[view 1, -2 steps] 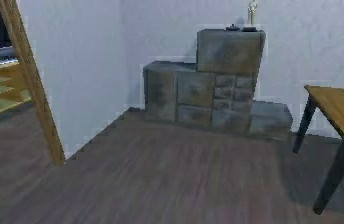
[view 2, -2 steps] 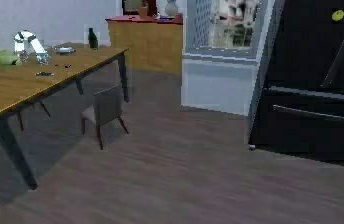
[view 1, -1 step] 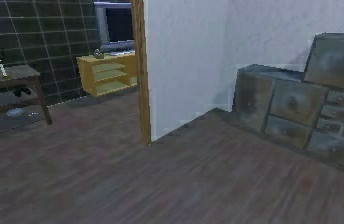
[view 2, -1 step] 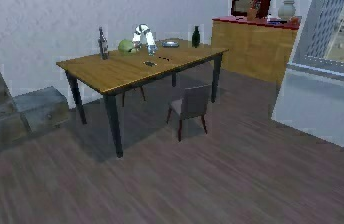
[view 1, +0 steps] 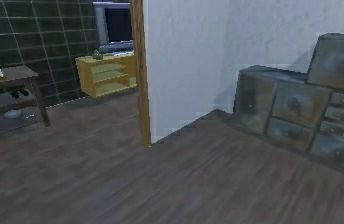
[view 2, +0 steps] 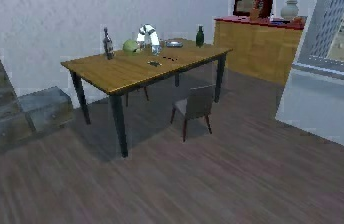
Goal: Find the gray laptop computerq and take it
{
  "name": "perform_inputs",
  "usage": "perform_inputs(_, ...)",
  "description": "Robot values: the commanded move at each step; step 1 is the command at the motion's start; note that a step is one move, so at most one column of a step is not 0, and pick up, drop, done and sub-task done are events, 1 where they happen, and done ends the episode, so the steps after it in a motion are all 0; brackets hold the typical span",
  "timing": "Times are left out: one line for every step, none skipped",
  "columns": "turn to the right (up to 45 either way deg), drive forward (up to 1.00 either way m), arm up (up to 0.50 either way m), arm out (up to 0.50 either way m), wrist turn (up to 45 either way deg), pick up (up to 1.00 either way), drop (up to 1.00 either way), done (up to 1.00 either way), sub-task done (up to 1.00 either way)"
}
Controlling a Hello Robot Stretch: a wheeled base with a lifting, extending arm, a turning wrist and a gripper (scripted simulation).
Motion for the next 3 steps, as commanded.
perform_inputs(-33.0,0.00,0.00,0.00,0.0,0.00,0.00,0.00,0.00)
perform_inputs(0.0,1.00,0.00,0.00,0.0,0.00,0.00,0.00,0.00)
perform_inputs(0.0,0.75,0.00,0.00,0.0,0.00,0.00,0.00,0.00)
